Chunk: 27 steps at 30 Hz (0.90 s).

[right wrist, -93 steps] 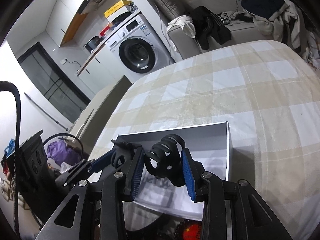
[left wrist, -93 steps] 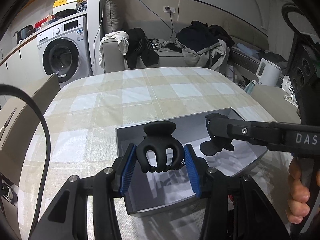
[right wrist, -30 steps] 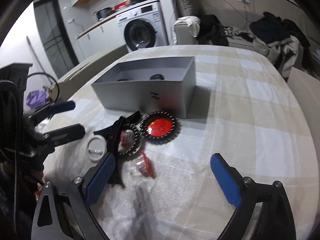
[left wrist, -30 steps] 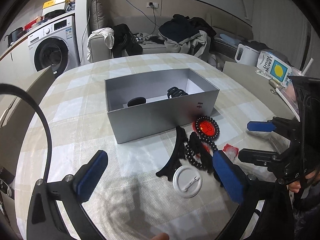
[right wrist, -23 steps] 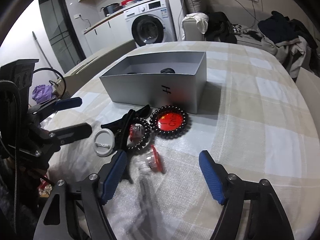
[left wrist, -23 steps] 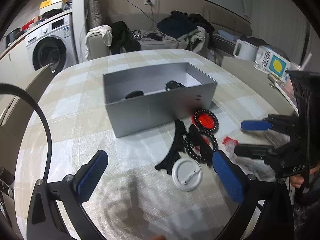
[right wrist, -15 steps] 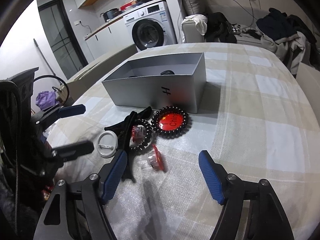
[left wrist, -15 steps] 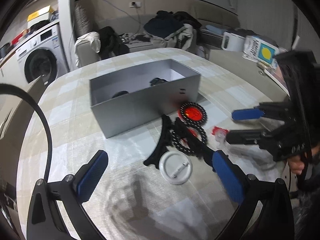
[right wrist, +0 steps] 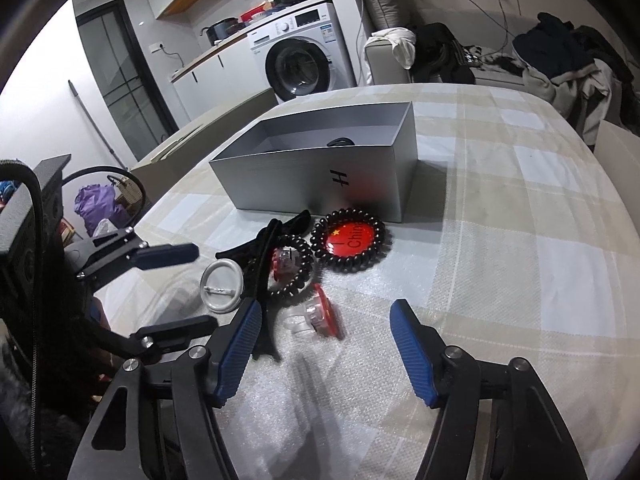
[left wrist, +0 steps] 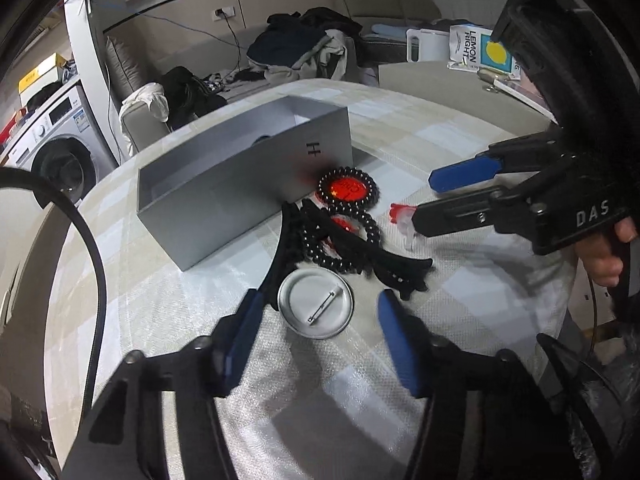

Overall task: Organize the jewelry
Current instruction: 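Grasp the white round badge with the left tool while the right tool grasps the clear red-capped item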

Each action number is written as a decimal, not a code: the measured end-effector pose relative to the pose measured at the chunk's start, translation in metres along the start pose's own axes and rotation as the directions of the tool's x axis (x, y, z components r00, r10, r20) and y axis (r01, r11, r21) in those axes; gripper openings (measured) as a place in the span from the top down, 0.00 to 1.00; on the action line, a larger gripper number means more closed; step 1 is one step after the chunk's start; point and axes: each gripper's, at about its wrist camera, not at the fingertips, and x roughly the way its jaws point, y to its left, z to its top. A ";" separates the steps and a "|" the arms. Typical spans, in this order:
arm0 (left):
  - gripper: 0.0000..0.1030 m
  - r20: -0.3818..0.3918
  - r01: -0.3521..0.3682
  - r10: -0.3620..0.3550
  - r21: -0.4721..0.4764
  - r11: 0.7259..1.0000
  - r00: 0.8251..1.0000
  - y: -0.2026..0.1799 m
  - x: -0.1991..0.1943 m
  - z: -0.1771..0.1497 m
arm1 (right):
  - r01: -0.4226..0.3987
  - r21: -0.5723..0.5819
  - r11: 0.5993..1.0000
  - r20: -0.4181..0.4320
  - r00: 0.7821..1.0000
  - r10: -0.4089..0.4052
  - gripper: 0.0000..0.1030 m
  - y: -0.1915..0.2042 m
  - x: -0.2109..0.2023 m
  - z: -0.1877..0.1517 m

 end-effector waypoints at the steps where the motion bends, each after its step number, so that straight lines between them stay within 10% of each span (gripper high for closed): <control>1: 0.55 -0.006 0.002 -0.002 -0.005 1.000 1.000 0.001 0.001 0.000 | 0.002 -0.001 1.000 -0.001 1.000 -0.002 0.36 0.000 0.000 0.000; 27: 0.70 -0.030 0.041 -0.042 -0.059 0.997 0.999 0.014 0.007 0.003 | -0.036 -0.053 0.998 -0.051 0.998 0.033 0.57 0.014 0.014 0.002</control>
